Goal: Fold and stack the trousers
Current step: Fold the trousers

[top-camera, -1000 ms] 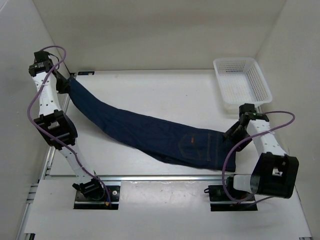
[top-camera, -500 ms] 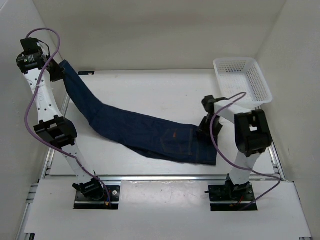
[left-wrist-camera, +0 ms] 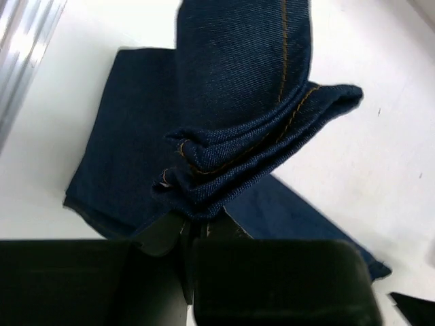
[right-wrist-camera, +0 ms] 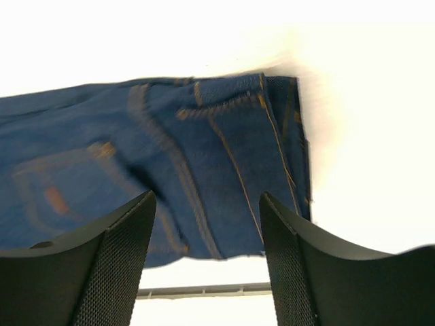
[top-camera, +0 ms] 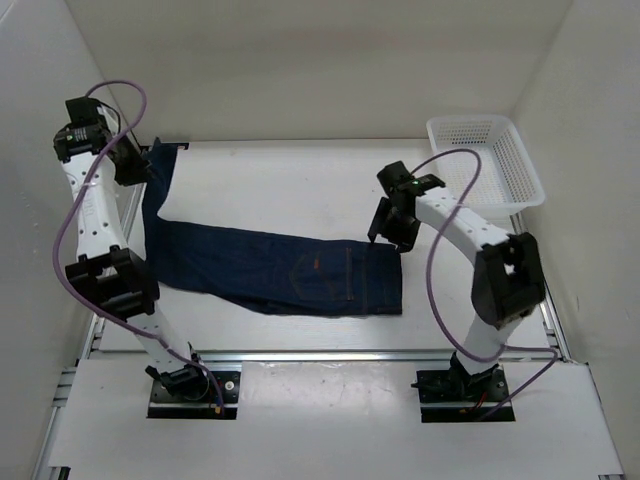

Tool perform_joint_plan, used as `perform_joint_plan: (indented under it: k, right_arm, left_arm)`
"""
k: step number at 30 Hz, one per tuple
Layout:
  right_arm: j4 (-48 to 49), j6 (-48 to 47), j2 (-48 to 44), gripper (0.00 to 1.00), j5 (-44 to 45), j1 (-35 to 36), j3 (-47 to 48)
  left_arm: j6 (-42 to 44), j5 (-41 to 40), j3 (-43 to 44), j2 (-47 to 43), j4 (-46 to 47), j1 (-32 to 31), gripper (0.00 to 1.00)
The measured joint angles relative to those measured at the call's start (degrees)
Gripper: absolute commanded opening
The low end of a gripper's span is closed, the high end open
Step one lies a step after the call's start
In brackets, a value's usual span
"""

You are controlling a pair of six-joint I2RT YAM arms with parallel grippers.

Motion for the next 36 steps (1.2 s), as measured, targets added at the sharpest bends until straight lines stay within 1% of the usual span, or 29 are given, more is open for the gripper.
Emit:
perform_joint_plan:
  k: [5, 8, 11, 14, 18, 22, 26, 27, 28, 29, 30, 31, 32, 34, 36]
  right_arm:
    - [-0.83, -1.7, -12.28, 0.69, 1.33, -0.26, -0.55]
    - [-1.05, -2.14, -18.71, 0.69, 2.05, -0.24, -3.26]
    - [-2.16, -2.73, -22.69, 0.69, 2.43, -0.55, -6.86]
    - [-3.48, -3.1, -23.93, 0.69, 2.54, -1.6, -9.51]
    - [-3.91, -3.3, -24.2, 0.69, 3.02, -2.8, -10.71]
    - [-4.04, -3.34, -24.79, 0.7, 3.39, -3.04, -10.8]
    - [-4.02, -3.32, -25.68, 0.7, 3.41, -3.04, -10.93]
    - [-3.98, -3.32, -26.01, 0.7, 3.41, -3.04, -11.08]
    - [-3.96, -3.28, -26.51, 0.7, 3.5, -3.04, -11.45]
    - [-3.98, -3.23, -27.04, 0.7, 3.63, -3.04, -11.89]
    - [-4.0, -3.23, -27.58, 0.7, 3.74, -3.04, -12.39]
    - [-4.09, -3.21, -27.98, 0.7, 3.85, -3.04, -12.79]
    - [-4.26, -3.21, -28.39, 0.7, 4.0, -3.04, -13.14]
    - [-4.52, -3.21, -29.16, 0.7, 4.24, -3.17, -13.7]
    - [-4.9, -3.21, -29.73, 0.7, 4.46, -3.34, -14.01]
  left_arm:
    - [-0.04, -0.92, -12.79, -9.57, 2.71, -2.6, 0.1]
    - [-0.44, -1.18, -20.52, -15.06, 4.81, -4.02, 0.1]
    - [-1.55, -0.5, -27.71, -19.69, 7.28, -5.29, 0.1]
    - [-3.08, -0.09, -33.16, -22.62, 9.01, -6.95, 0.1]
    - [-5.95, -1.36, -36.72, -23.45, 10.6, -12.24, 0.1]
    - [-10.43, -4.02, -37.29, -23.71, 11.82, -18.93, 0.1]
    - [-14.82, -7.91, -37.38, -24.41, 13.29, -24.33, 0.1]
    - [-15.69, -8.79, -37.68, -24.61, 13.86, -25.64, 0.15]
    - [-16.37, -9.4, -38.23, -24.74, 14.34, -26.8, 0.24]
    - [-16.79, -9.79, -39.15, -24.9, 14.91, -27.98, 0.41]
    - [-16.92, -9.99, -40.48, -25.11, 15.54, -29.0, 0.83]
    - [-17.2, -9.97, -42.27, -25.29, 15.96, -29.94, 0.93]
    - [-17.86, -9.79, -44.33, -25.42, 16.2, -30.71, 0.95]
    - [-18.16, -9.68, -48.04, -25.42, 15.1, -31.74, 0.95]
    - [-17.94, -10.95, -49.16, -25.11, 12.44, -31.85, 0.88]
